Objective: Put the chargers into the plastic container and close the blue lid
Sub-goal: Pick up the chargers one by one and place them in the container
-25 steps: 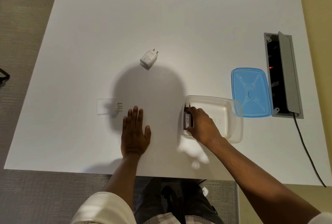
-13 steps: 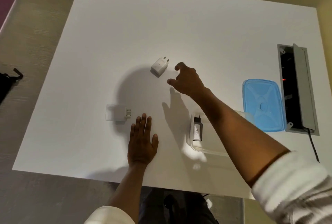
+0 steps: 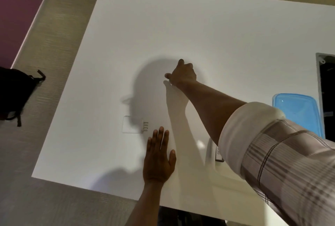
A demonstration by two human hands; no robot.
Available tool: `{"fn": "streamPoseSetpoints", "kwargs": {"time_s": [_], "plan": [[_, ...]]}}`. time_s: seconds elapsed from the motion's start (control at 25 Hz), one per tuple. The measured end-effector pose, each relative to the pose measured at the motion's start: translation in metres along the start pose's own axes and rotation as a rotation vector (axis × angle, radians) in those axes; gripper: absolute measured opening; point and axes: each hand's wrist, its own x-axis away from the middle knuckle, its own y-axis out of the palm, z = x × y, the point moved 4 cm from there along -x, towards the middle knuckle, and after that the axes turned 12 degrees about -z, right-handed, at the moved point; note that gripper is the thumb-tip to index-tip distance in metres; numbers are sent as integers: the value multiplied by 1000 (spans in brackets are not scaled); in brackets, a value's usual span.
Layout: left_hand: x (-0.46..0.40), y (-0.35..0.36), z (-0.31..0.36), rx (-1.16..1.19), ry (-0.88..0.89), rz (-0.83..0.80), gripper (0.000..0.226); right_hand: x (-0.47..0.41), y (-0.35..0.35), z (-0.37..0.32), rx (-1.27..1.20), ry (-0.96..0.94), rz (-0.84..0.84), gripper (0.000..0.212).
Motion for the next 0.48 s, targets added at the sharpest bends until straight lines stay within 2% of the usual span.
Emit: {"fn": "streamPoseSetpoints", "kwargs": {"time_s": [0.16, 0.36, 0.48], "plan": [[0, -2, -1, 8, -15, -5, 68, 4, 11, 4, 105, -64, 30, 61], [0, -3, 0, 2, -3, -14, 69, 21, 9, 35, 321, -223, 30, 65], [1, -3, 0, -3, -6, -18, 70, 30, -15, 72, 339, -235, 25, 67]]}}
